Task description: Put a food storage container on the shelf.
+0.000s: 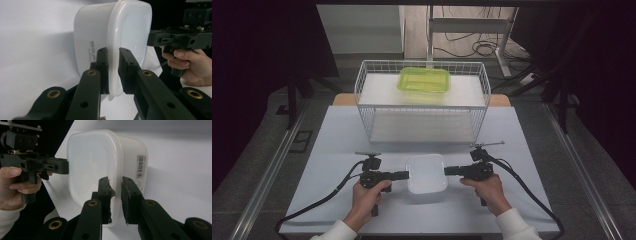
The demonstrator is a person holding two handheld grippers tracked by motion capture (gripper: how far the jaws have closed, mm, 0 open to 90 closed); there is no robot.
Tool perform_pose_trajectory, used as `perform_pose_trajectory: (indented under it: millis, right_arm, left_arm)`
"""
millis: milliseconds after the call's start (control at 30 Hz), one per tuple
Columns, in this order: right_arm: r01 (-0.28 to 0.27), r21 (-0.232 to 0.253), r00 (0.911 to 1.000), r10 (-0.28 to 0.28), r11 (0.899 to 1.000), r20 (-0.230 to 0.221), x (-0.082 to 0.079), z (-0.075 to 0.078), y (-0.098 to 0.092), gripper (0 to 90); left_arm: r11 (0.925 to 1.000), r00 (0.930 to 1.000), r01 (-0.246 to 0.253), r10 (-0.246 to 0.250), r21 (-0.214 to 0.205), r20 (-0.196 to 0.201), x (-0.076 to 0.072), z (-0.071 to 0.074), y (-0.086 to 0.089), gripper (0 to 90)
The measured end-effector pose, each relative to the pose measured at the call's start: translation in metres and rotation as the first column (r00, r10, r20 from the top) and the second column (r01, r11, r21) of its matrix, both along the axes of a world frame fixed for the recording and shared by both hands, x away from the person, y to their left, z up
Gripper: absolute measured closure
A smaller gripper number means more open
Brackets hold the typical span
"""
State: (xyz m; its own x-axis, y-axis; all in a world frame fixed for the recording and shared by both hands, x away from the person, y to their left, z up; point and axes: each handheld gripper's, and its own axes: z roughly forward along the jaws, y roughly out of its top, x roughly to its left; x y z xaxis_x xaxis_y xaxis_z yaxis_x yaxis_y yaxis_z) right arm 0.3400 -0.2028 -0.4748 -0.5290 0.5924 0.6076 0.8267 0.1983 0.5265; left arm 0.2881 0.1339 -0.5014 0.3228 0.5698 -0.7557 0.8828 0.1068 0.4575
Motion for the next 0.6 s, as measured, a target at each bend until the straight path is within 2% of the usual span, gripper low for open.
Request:
perform_pose_trajectory:
  millis: [300,367,500,600]
  right_arm:
    - [-0.012,0.018,0.9993,0.012,1.000,0.035,-0.003,0.007,-0.001,77.7]
    - [-0.017,0.001,0.9977,0.016,1.000,0.065,-0.005,0.012,0.002,77.6]
    - [-0.021,0.005,0.9947,0.021,1.000,0.101,-0.008,0.020,0.004,77.7]
    - [-0.024,0.004,0.9932,0.023,1.000,0.114,-0.009,0.024,0.004,77.8]
  left_arm:
    - [1.0000,0.9995,0.006,-0.005,-0.008,0.030,-0.001,0.007,0.002,79.4]
    - [0.9999,0.9992,0.005,-0.005,-0.009,0.039,-0.001,0.009,0.004,79.1]
    - [0.9999,0.9982,0.008,-0.007,-0.015,0.059,-0.002,0.015,0.007,78.8]
    - [0.9998,0.9953,0.017,-0.018,0.013,0.096,-0.003,0.023,0.005,78.9]
